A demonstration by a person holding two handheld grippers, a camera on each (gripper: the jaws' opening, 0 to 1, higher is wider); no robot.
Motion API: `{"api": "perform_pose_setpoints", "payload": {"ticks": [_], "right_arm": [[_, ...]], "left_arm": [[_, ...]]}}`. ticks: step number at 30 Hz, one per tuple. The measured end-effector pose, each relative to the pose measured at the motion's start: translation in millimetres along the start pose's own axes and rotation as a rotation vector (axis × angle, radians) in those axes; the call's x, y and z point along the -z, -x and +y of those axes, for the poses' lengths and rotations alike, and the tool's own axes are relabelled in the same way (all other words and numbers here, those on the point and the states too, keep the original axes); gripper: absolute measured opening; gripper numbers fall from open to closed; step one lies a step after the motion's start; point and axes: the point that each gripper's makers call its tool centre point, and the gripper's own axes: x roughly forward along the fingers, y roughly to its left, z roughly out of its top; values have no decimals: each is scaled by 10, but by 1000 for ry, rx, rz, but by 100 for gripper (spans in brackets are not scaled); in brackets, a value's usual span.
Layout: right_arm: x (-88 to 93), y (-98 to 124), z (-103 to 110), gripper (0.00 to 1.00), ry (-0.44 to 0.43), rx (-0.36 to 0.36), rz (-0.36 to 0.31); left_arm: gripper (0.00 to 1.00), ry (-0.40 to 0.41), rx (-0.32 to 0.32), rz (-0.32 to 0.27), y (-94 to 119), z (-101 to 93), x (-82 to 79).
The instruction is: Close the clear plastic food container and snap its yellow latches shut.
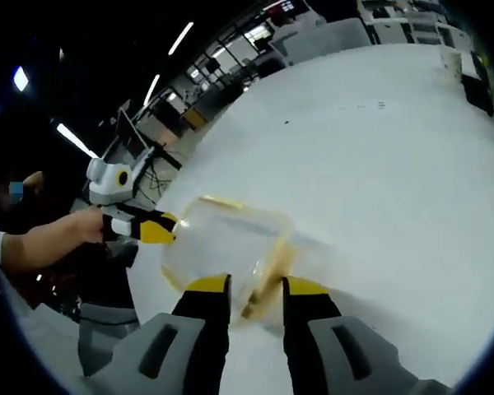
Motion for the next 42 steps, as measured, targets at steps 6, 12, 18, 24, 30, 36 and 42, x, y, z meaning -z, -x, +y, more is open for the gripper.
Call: {"api": "perform_pose_setpoints", "payload": {"ticks": [6, 12, 18, 24, 30, 36, 42], "right_arm": [[5, 41, 0, 24, 157, 43, 45], [-80, 119, 34, 25, 215, 66, 31], [-200, 167, 96, 23, 283, 82, -3], [-204, 78, 176, 23, 356, 77, 7], [-211, -3, 247, 21, 382, 59, 12], [-191, -92, 299, 19, 423, 48, 30], [-154, -184, 374, 18, 492, 38, 56]], "left_arm": [[21, -116, -46, 9, 18, -5, -54], [24, -283, -82, 22, 105, -36, -175], [24, -431, -61, 31, 115, -167, -275], [24, -523, -37, 64, 30, -288, -297], [22, -613, 21, 88, -75, -441, -309], [21, -697, 64, 108, -173, -545, -312], [20, -746, 75, 125, -289, -578, -304]]}}
